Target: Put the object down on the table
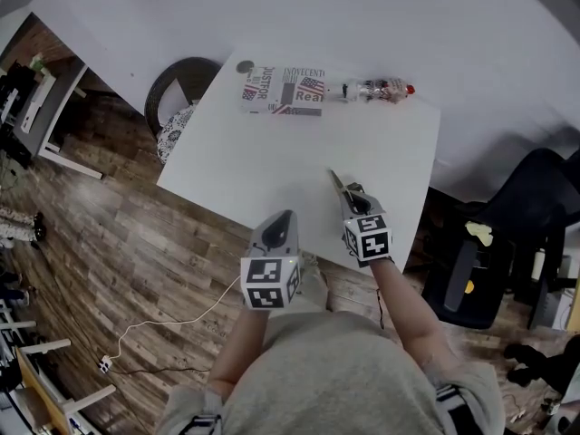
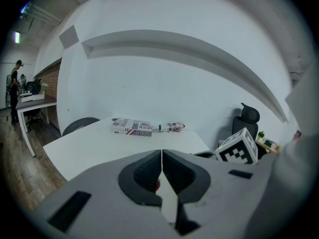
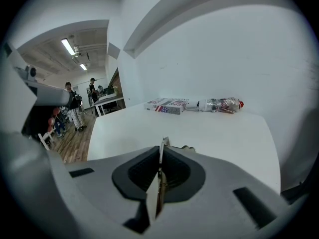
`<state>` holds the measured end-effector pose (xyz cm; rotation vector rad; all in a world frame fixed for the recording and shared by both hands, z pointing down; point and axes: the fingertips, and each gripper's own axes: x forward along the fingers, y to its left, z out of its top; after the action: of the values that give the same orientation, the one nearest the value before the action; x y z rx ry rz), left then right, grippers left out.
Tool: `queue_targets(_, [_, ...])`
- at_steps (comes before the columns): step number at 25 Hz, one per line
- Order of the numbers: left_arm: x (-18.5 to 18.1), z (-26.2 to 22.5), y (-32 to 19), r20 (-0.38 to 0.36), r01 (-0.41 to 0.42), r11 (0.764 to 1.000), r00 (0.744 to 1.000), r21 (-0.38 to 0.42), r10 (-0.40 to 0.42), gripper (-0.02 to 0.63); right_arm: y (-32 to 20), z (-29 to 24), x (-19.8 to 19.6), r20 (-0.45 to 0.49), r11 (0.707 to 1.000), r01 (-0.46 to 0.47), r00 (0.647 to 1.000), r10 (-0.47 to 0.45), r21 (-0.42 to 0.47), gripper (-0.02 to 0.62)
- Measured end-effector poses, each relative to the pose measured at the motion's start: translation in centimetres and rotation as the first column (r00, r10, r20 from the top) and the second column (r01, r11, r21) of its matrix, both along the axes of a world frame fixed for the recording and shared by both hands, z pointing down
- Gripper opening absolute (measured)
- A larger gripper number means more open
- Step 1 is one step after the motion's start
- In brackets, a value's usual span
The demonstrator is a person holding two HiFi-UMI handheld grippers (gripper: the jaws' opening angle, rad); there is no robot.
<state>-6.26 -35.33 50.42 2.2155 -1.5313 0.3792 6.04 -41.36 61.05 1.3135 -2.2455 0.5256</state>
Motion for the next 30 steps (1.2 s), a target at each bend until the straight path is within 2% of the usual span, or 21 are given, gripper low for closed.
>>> queue_targets(15, [-0.6, -0.1, -1.0, 0.002, -0.007, 1.0, 1.0, -0.006, 0.007, 0.009, -0.9, 1.0, 0.3, -0.036, 1.0, -0.011, 0.999, 0.011, -0.007, 0.026])
queue_targets(30, [-0.6, 0.0, -0.5, -0.001, -0.002, 1.0, 1.0, -0.005, 0.002, 0.009, -1.6, 2.0, 2.2, -0.073, 0.999, -0.031, 0.997, 0.029, -0.024, 0.084])
